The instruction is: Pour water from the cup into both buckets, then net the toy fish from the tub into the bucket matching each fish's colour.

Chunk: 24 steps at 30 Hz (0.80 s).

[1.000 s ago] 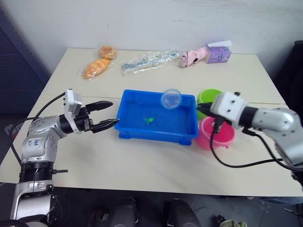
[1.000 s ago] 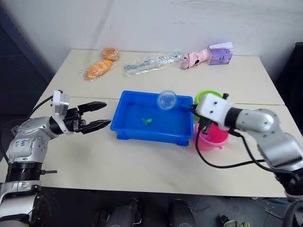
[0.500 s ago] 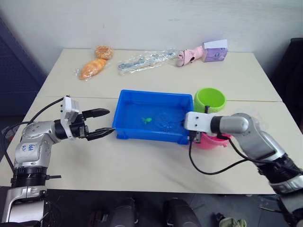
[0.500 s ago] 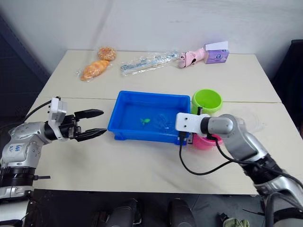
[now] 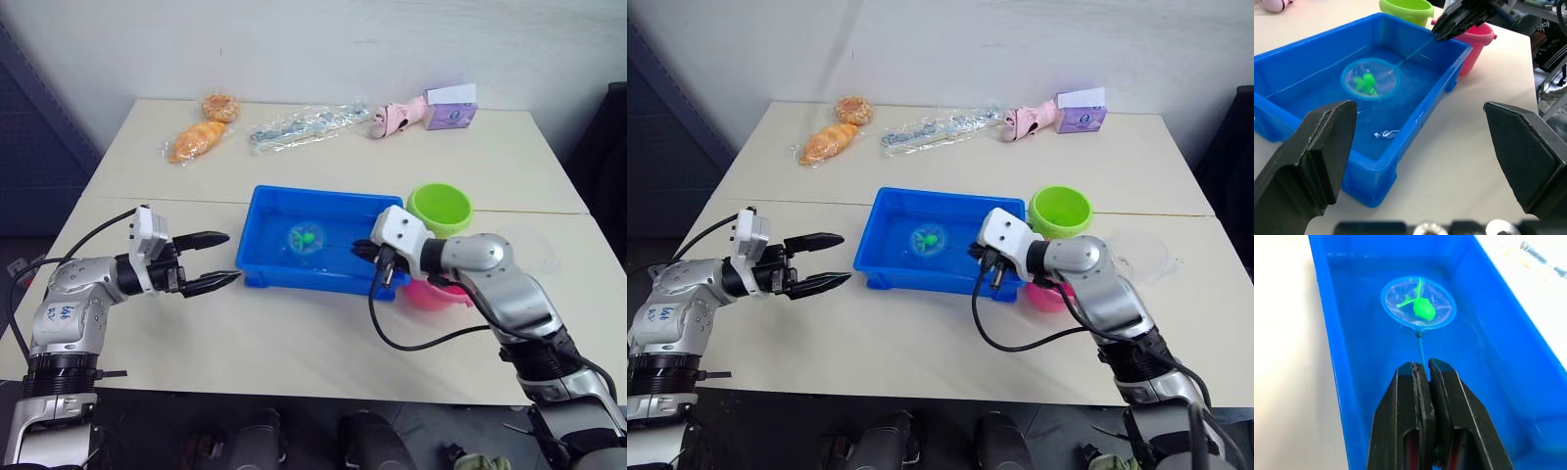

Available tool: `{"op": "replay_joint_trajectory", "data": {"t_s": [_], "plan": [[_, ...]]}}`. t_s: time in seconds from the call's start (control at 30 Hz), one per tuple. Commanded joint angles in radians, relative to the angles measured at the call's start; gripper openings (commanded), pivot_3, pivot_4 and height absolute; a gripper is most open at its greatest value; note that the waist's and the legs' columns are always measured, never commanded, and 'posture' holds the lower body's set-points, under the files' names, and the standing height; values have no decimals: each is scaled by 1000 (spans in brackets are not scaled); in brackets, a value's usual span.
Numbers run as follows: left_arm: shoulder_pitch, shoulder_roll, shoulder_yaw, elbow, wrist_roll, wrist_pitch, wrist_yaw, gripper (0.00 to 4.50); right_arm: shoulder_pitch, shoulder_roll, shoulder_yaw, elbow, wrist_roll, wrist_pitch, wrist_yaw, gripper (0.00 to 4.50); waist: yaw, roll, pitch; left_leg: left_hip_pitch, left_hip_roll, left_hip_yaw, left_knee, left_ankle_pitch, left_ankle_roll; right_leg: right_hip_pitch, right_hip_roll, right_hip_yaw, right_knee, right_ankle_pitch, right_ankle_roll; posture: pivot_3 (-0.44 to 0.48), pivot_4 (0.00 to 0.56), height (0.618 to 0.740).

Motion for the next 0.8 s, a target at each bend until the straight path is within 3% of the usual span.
{"op": "replay_joint_trajectory", "data": {"t_s": [0.03,0.4,0.63,0.8], "plan": [[-22,-9,8,-29,-25,2,5,4463,56,-58,-125,-133,86,48,20,0,0,0,0,0,0,0,0,0,0,0,0,0,0,0,0,0,150,740],[-120,-87,-10,-75,-102,149,74,4463,272,-183,-479,-320,231,78,0,0,0,0,0,0,0,0,-1,0,0,1,0,0,-1,0,0,0,150,740],[-213,-152,-17,-85,-153,183,79,4463,357,-316,-658,-161,178,-37,10,0,5,0,0,1,0,0,0,0,0,2,1,0,-2,0,0,0,150,740],[-257,-205,-26,-84,-154,150,88,4463,365,-365,-655,17,82,-214,-27,0,5,0,0,1,0,1,0,0,0,3,1,0,-2,0,0,0,150,740]]}}
